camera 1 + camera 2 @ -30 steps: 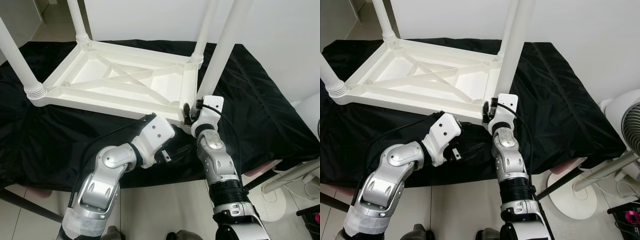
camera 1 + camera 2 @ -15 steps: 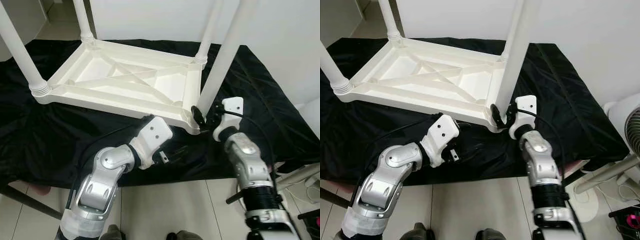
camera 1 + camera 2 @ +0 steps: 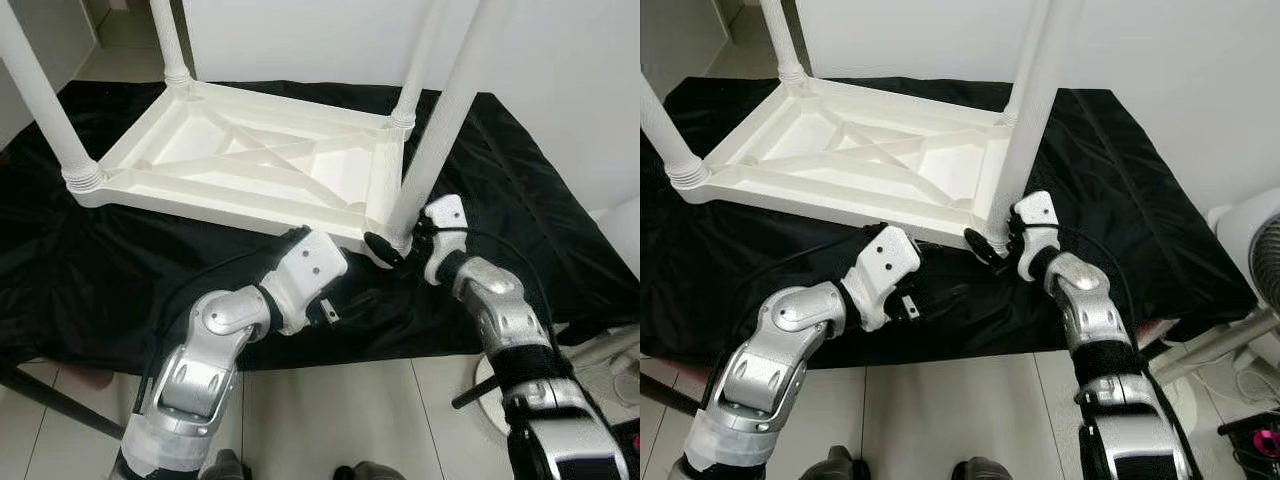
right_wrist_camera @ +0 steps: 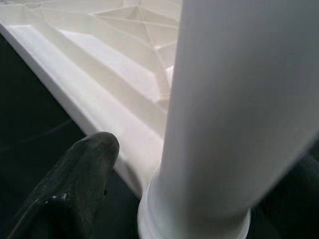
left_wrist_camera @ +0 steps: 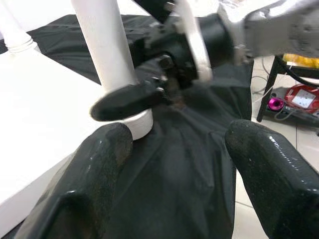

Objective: Building children table

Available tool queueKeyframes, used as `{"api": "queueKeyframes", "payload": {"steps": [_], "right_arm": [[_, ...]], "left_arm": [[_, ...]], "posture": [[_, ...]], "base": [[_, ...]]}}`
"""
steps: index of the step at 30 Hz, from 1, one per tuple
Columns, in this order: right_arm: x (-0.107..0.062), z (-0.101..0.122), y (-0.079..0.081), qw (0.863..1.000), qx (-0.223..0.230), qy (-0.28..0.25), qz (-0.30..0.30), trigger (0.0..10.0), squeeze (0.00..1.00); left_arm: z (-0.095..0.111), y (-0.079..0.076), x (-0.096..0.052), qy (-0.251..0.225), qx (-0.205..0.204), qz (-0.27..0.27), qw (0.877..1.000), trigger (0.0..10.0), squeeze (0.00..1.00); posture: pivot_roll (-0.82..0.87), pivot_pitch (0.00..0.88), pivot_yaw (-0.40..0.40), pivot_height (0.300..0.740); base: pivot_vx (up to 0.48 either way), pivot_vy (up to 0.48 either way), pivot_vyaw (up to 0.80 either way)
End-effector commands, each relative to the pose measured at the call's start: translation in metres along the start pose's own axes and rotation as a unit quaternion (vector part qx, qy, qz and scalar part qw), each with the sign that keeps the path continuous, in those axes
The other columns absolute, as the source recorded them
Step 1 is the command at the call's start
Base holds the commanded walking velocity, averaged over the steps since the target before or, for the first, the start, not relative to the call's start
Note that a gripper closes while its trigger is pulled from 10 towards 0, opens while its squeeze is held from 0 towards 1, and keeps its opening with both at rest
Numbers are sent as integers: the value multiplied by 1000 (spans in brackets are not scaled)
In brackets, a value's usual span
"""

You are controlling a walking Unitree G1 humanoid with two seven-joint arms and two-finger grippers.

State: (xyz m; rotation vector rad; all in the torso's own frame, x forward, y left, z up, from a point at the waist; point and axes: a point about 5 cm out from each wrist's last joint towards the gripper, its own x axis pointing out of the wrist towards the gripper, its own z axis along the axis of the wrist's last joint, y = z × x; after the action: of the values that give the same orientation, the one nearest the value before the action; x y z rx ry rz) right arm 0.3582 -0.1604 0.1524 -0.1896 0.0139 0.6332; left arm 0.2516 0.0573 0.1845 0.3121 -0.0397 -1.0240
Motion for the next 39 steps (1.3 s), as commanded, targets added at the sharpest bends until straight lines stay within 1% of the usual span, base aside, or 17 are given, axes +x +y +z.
{"api": "queueKeyframes", "payload": {"steps": [1,3,4,5,6,16,17,18,21,23,24,26,29,33,35,37,39], "right_arm": [[0,-3,-1,1000,-7,10,5,10000,0],[3,-3,-2,1000,-10,16,8,10000,0],[5,-3,-3,1000,-10,20,12,5922,0],[5,-3,-3,1000,-10,20,12,5922,0],[5,-5,-4,1000,-7,24,17,0,0],[2,-16,-6,999,4,40,22,0,0],[2,-18,-6,999,10,40,17,8745,0],[3,-18,-6,999,18,38,9,10000,0],[7,-16,-2,999,41,29,-2,10000,0],[7,-16,-2,999,41,29,-2,10000,0],[12,-12,5,998,51,16,-20,10000,0],[14,-11,7,998,53,11,-25,10000,0],[21,-6,14,993,71,5,-90,10000,0],[23,-5,17,991,75,7,-108,10000,0],[28,-4,24,981,88,7,-171,10000,0],[29,-4,25,978,92,7,-188,10000,0],[33,0,35,957,98,1,-274,10000,0]], "left_arm": [[0,5,0,3,4,51,999,10000,0],[0,6,-1,3,4,52,999,10000,0],[0,6,-1,3,5,54,999,10000,0],[0,6,-1,3,5,54,999,10000,0],[0,6,-2,3,4,57,998,10000,0],[-1,5,-4,5,0,66,998,10000,0],[-1,5,-4,5,0,66,998,10000,0],[-1,5,-4,5,0,66,998,10000,0],[0,6,-4,4,-1,66,998,10000,0],[0,6,-4,4,-1,66,998,10000,0],[-1,6,-4,5,-1,64,998,10000,0],[-1,6,-3,5,-1,63,998,10000,0],[-1,7,-4,5,0,63,998,10000,0],[-1,6,-4,4,-1,63,998,10000,0],[-1,6,-4,4,-1,62,998,10000,0],[-1,6,-4,4,-1,61,998,10000,0],[0,6,-3,4,0,61,998,10000,0]], "posture": [[-30,19,-46,740],[-26,21,-49,740],[-21,23,-54,740],[-21,23,-54,740],[-16,25,-58,740],[-11,37,-65,740],[-13,37,-64,740],[-14,38,-64,740],[-18,45,-61,740],[-18,45,-61,740],[-23,41,-58,740],[-23,41,-58,740],[-25,43,-56,740],[-26,43,-54,740],[-26,43,-56,740],[-26,43,-56,740],[-26,42,-57,740]], "base": [[0,0,0],[0,0,0],[0,0,0],[0,0,0],[0,0,0],[0,0,0],[0,0,0],[0,0,0],[0,0,0],[0,0,0],[0,0,0],[0,0,0],[0,0,0],[0,0,0],[0,0,0],[0,0,0],[0,0,0]]}}
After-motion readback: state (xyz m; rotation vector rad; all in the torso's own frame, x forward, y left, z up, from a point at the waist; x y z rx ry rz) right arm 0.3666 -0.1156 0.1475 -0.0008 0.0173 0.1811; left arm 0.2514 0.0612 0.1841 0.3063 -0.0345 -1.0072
